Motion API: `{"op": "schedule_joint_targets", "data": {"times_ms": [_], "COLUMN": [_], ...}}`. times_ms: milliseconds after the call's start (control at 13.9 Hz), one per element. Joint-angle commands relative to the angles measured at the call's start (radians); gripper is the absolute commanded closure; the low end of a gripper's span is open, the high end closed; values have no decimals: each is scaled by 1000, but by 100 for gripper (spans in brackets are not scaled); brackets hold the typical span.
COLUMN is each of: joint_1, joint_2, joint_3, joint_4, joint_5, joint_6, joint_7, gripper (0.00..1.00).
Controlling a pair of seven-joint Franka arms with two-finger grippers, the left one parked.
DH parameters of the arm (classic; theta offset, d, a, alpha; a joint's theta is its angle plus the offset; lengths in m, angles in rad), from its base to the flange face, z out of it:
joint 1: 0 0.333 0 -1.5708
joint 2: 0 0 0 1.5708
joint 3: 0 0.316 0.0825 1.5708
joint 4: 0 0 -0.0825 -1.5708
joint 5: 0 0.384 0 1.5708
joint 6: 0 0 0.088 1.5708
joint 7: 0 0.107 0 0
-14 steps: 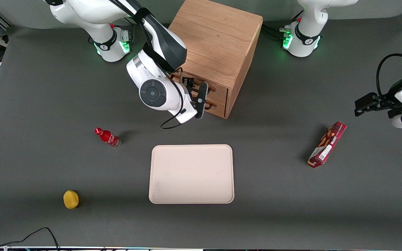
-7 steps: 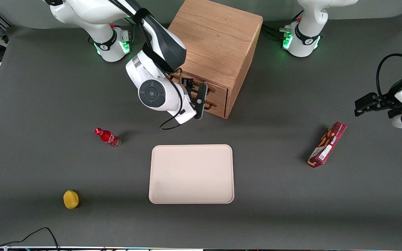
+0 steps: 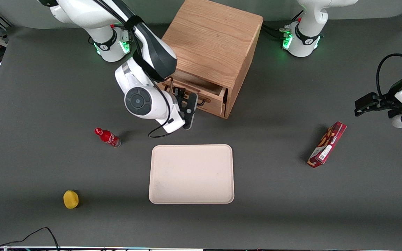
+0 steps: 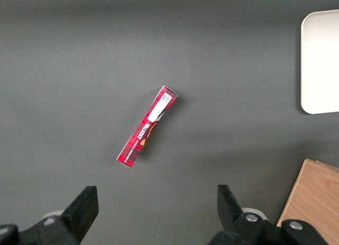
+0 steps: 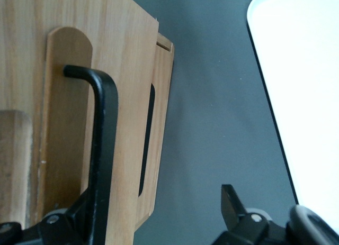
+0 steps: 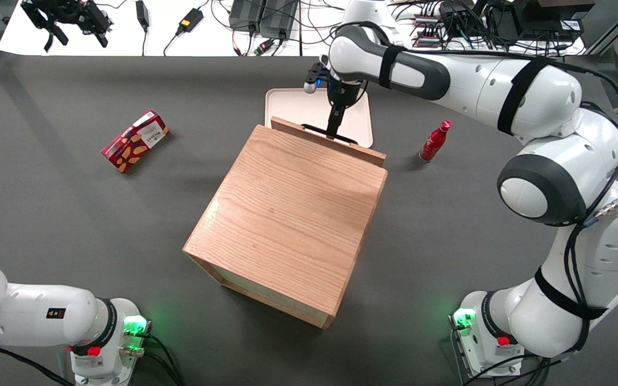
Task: Open upper drawer
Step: 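Pull the handle with the right gripper, sliding the upper drawer out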
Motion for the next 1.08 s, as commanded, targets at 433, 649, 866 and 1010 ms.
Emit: {"op": "schedule_joint_targets", "data": {"times_ms": [433, 649, 866, 1010], "joint_1": [-12, -12, -24, -41], "joint_2": [108, 119, 123, 145], "joint_3": [-2, -24, -38, -38], "joint_4": [155, 171, 178, 217], "joint_5": [-15, -18, -25, -34], "joint_6": [1, 0, 0, -8], "joint_7": [-1, -12, -18, -19], "gripper": [0, 0, 0, 0]}}
